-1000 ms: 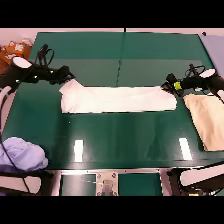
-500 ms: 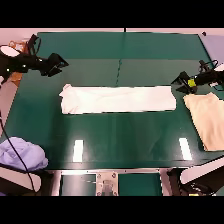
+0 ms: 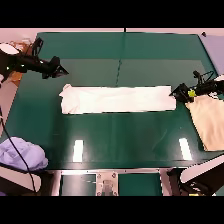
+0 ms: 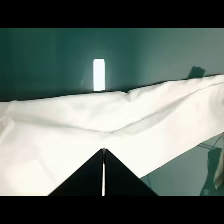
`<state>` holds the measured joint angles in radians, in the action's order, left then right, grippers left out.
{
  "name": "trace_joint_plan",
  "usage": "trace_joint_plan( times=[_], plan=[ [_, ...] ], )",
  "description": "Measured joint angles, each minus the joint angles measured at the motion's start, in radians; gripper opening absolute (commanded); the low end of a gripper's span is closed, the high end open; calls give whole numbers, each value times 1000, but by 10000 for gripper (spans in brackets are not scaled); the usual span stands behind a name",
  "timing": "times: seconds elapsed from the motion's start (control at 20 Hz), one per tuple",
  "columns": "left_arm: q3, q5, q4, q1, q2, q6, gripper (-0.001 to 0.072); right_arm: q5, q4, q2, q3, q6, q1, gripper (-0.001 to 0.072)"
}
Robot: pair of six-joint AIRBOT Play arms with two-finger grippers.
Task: Fold the shirts.
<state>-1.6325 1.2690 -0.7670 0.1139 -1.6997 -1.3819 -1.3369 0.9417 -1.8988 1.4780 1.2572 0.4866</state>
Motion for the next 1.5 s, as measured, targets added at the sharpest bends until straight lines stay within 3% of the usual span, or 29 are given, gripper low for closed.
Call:
trace_joint_plan(
  times=[0.1,0.4,0.8,1.15,1.35,1.5],
  plan=[
    [0,-6,-11,-44,0,0,24,0,-51,-27,-2,-35,-13,14],
    [3,-99,-82,-234,-3,0,24,-70,-95,-23,70,-70,-35,12],
    [5,-333,-115,-570,-140,-47,24,-271,-216,274,168,1,-44,13],
    [-3,-571,9,-764,-276,-80,25,-332,-307,470,185,77,-108,12],
    [-14,-592,35,-776,-297,-83,24,-325,-315,489,190,92,-126,13],
    [-79,-477,37,-731,-302,-84,23,-314,-314,490,192,94,-133,13]
  ],
)
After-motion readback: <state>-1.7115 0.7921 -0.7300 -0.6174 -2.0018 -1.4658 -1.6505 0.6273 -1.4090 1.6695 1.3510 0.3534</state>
